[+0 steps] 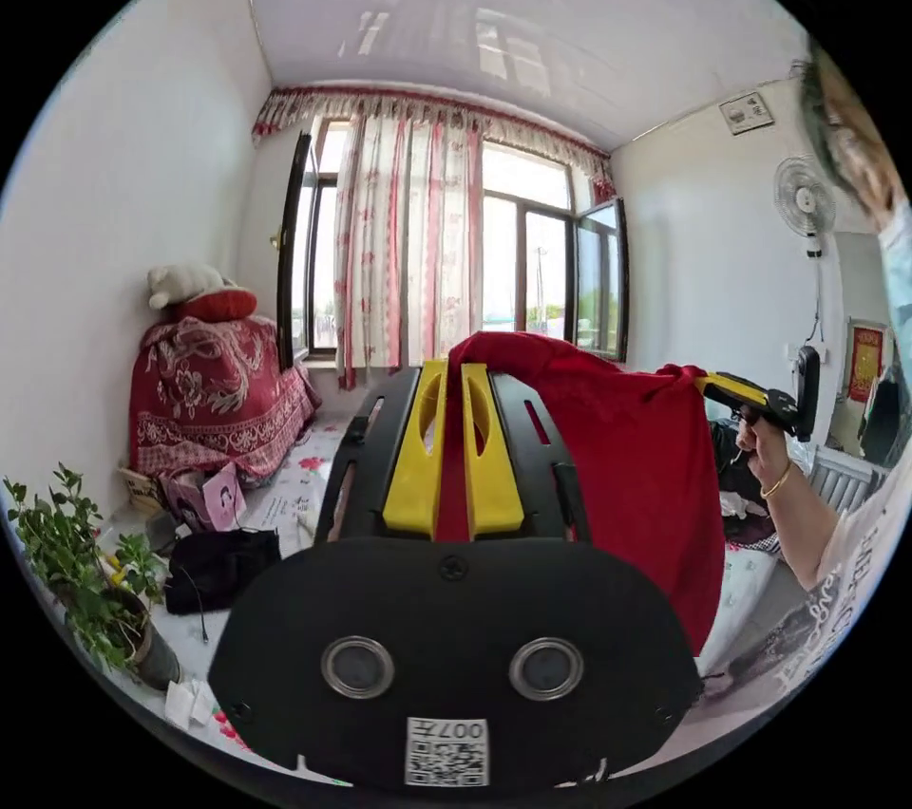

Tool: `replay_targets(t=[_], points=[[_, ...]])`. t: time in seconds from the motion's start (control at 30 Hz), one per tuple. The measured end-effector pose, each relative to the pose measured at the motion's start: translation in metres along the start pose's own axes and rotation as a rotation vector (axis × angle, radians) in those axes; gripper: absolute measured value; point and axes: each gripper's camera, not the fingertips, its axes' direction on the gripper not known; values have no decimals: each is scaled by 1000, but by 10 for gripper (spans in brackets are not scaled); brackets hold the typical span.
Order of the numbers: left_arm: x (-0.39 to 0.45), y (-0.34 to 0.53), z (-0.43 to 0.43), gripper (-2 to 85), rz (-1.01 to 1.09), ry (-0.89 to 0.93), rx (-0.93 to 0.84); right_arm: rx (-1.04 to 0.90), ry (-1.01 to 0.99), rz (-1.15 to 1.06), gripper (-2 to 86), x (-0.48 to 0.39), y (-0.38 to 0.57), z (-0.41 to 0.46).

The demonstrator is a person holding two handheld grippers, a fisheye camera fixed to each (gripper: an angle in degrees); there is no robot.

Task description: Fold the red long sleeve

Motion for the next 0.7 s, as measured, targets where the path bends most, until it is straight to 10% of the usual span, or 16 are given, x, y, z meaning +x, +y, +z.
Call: replay_targets(t=[0.37,0.7], points=[[-69,237,175,75,-242,-143,-710,-924,-47,314,89,45,281,215],[15,345,247,81,-179,75,-1067,-1115,-273,351,83,31,368,299]])
